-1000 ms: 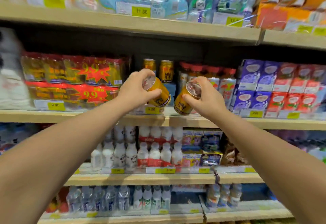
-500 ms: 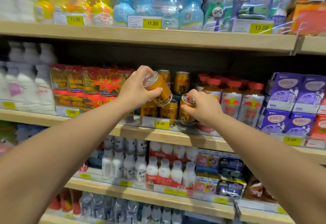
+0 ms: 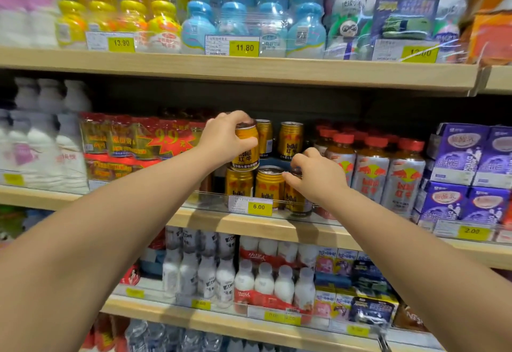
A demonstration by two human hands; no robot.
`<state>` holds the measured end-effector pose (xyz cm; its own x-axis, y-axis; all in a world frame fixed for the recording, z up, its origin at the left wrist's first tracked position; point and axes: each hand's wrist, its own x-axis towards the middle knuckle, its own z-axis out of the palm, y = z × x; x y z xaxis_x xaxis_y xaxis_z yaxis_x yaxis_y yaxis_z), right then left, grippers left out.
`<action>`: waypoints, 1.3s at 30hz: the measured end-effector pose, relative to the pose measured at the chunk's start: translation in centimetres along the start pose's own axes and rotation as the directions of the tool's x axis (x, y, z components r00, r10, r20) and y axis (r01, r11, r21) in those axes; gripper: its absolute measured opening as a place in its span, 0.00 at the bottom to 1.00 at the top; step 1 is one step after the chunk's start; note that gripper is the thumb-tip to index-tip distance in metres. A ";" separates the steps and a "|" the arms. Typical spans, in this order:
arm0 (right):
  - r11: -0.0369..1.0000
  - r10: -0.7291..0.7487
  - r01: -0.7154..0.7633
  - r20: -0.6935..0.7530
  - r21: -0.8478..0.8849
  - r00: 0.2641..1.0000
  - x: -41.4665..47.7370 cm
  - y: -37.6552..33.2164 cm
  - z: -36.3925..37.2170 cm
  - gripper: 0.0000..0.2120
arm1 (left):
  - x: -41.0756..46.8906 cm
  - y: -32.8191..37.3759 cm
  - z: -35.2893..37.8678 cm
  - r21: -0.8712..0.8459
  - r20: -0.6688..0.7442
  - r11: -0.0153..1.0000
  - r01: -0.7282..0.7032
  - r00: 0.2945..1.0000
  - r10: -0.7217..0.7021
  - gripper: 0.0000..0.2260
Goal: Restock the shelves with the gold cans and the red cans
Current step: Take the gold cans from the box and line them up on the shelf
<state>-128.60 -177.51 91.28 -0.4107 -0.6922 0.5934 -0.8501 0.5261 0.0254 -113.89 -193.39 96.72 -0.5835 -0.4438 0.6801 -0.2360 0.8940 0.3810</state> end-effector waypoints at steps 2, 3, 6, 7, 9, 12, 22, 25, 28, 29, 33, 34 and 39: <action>0.999 -0.010 0.011 -0.037 0.045 0.999 0.0 -0.6 -0.5 0.17 | 0.4 -0.2 0.2 -0.002 0.012 1.000 -0.015 1.000 0.015 0.20; 0.998 -0.018 0.021 -0.051 0.056 0.999 0.0 -1.0 -0.7 0.17 | 0.5 -0.3 0.3 -0.014 0.009 1.000 -0.012 1.000 0.012 0.20; 0.992 -0.035 0.045 -0.090 0.120 0.995 -0.2 -2.1 -0.8 0.15 | 0.7 -0.7 1.0 -0.060 0.015 0.998 0.007 1.000 -0.006 0.19; 0.987 -0.036 0.051 -0.101 0.150 0.994 -0.1 -2.5 -0.8 0.14 | 0.7 -0.8 1.2 -0.056 0.023 0.998 0.007 1.000 -0.006 0.19; 0.977 -0.038 0.064 -0.129 0.203 0.991 0.0 -3.3 -0.6 0.14 | 0.7 -1.1 1.5 -0.053 0.016 0.998 0.014 1.000 -0.013 0.20; 0.958 -0.016 0.061 -0.162 0.280 0.987 0.5 -4.4 -0.1 0.14 | 0.0 -1.5 2.0 -0.133 -0.023 0.989 0.069 0.997 -0.072 0.28; 0.875 0.027 0.118 -0.291 0.469 0.956 -2.9 -8.2 2.8 0.06 | -10.1 -3.0 4.7 -0.487 -0.204 0.872 0.045 0.965 -0.164 0.21; 0.807 0.069 0.053 -0.183 0.588 0.981 -7.0 -9.9 5.6 0.05 | -15.4 -5.0 6.6 -0.539 -0.077 0.822 0.186 0.960 -0.268 0.15; 0.739 0.143 -0.060 -0.069 0.670 0.987 -11.4 -11.4 8.5 0.04 | -20.8 -7.4 8.4 -0.505 0.111 0.766 0.398 0.910 -0.400 0.11; 0.719 0.170 -0.113 -0.015 0.686 0.985 -13.0 -12.1 9.8 0.04 | -22.5 -8.2 9.1 -0.495 0.176 0.737 0.461 0.883 -0.434 0.11; 0.627 0.235 -0.364 0.279 0.689 0.931 -20.1 -14.4 15.2 0.10 | -29.7 -11.2 11.1 -0.417 0.424 0.634 0.651 0.757 -0.497 0.10; 0.592 0.249 -0.428 0.349 0.683 0.903 -22.1 -14.9 16.6 0.10 | -31.6 -12.0 11.7 -0.386 0.487 0.615 0.687 0.718 -0.497 0.09; 0.464 0.261 -0.687 0.656 0.558 0.709 -31.8 -16.0 23.2 0.11 | -41.3 -16.8 15.0 -0.162 0.638 0.471 0.867 0.456 -0.620 0.07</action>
<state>-109.57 -175.42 53.35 -0.7289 -0.6772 -0.1002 -0.2966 0.4443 -0.8454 -97.44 -189.15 52.86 -0.6162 -0.7171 -0.3256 -0.4910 0.0264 0.8708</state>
